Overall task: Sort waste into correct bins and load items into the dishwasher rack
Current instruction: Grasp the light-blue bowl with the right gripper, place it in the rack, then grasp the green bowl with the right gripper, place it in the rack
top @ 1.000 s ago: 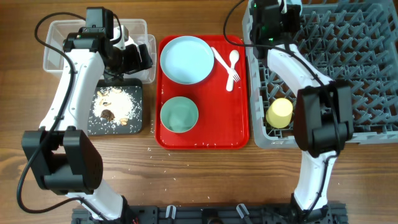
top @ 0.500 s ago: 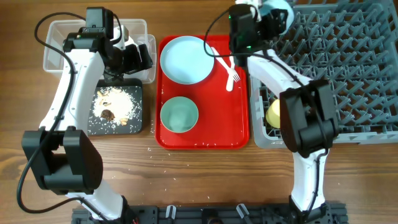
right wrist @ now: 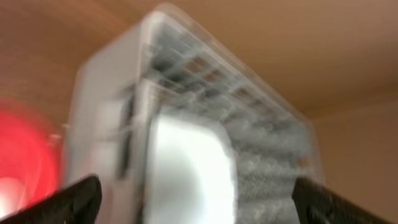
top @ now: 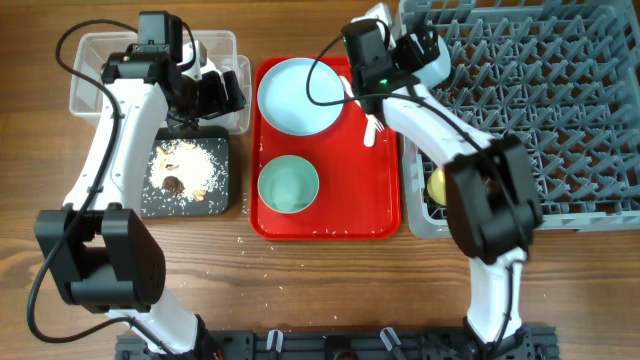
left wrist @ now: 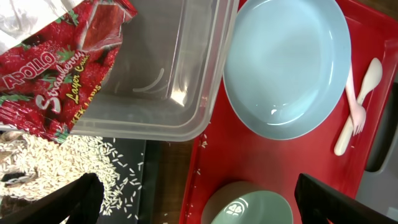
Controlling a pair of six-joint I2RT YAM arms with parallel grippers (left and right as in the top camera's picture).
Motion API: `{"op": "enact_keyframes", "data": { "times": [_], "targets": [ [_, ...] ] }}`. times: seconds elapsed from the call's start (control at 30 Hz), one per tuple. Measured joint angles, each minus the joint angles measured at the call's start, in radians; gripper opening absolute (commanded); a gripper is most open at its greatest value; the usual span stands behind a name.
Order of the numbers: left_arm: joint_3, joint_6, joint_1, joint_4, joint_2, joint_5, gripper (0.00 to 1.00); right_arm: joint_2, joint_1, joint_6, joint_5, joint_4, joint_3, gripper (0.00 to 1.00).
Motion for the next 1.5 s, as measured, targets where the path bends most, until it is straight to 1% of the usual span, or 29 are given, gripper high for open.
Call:
{"op": "enact_keyframes", "data": {
  "times": [0.03,0.07,0.1,0.17,0.2,0.27,0.3,0.33,0.4,0.57,0.63,0.67,0.7,0.77,0.8,0.83,0.87,0.9,1.07,1.23,1.3,1.33,1.4,1.5],
  "targets": [
    [0.000,0.000,0.000,0.000,0.000,-0.001,1.00,-0.029,0.000,0.058,-0.082,-0.092,0.000,0.99],
    [0.000,0.000,0.000,0.001,0.000,0.000,1.00,-0.094,0.000,0.161,-0.250,-0.232,-0.004,1.00],
    [0.000,0.000,0.000,0.000,0.000,0.000,1.00,-0.127,0.000,0.206,-0.333,-0.267,-0.003,1.00],
    [0.000,0.000,0.000,0.002,0.000,0.000,1.00,-0.202,-0.002,0.306,-0.607,-0.417,0.002,1.00],
    [0.000,0.000,0.000,0.000,0.000,0.000,1.00,-0.238,-0.002,0.363,-0.759,-0.445,0.002,0.99],
    [0.000,0.000,0.000,0.000,0.000,0.000,1.00,-0.263,0.003,0.455,-0.948,-0.478,0.002,0.97],
    [0.000,0.000,0.000,0.000,0.000,0.000,1.00,-0.264,0.008,0.506,-1.015,-0.491,0.000,0.96],
    [0.000,0.000,0.000,0.000,0.000,0.000,1.00,-0.264,0.015,0.563,-1.080,-0.493,-0.017,0.93],
    [0.000,0.000,0.000,0.000,0.000,0.000,1.00,-0.264,0.034,0.645,-1.147,-0.491,-0.072,0.85],
    [0.000,0.000,0.000,0.000,0.000,0.000,1.00,-0.261,0.121,0.819,-1.192,-0.423,-0.240,0.72],
    [0.000,0.000,0.000,0.000,0.000,0.000,1.00,-0.261,0.157,0.883,-1.184,-0.378,-0.297,0.63],
    [0.000,0.000,0.000,0.000,0.000,0.000,1.00,-0.261,0.183,0.922,-1.175,-0.340,-0.344,0.55],
    [0.000,0.000,0.000,0.000,0.000,0.000,1.00,-0.261,0.191,0.940,-1.170,-0.334,-0.360,0.52],
    [0.000,0.000,0.000,0.000,0.000,0.000,1.00,-0.261,0.200,0.988,-1.154,-0.325,-0.394,0.39],
    [0.000,0.000,0.000,0.000,0.000,0.000,1.00,-0.261,0.200,1.005,-1.143,-0.323,-0.407,0.27],
    [0.000,0.000,0.000,0.000,0.000,0.000,1.00,-0.261,0.198,1.024,-1.138,-0.322,-0.413,0.18],
    [0.000,0.000,0.000,0.000,0.000,0.000,1.00,-0.261,0.198,1.025,-1.135,-0.320,-0.414,0.07],
    [0.000,0.000,0.000,0.000,0.000,0.000,1.00,-0.261,0.199,1.042,-1.131,-0.318,-0.415,0.04],
    [0.000,0.000,0.000,0.000,0.000,0.000,1.00,-0.261,0.199,1.072,-1.109,-0.315,-0.415,0.04],
    [0.000,0.000,0.000,0.000,0.000,0.000,1.00,-0.261,0.189,1.065,-1.109,-0.332,-0.415,0.04],
    [0.000,0.000,0.000,0.000,0.000,0.000,1.00,-0.278,0.164,1.036,-1.102,-0.377,-0.411,0.04],
    [0.000,0.000,0.000,0.000,0.000,0.000,1.00,-0.295,0.150,1.027,-1.094,-0.399,-0.410,0.04],
    [0.000,0.000,0.000,0.000,0.000,0.000,1.00,-0.382,0.102,1.003,-1.046,-0.465,-0.401,0.04],
    [0.000,0.000,0.000,0.000,0.000,0.000,1.00,-0.573,0.026,0.983,-0.885,-0.554,-0.350,0.04]
  ]
}}
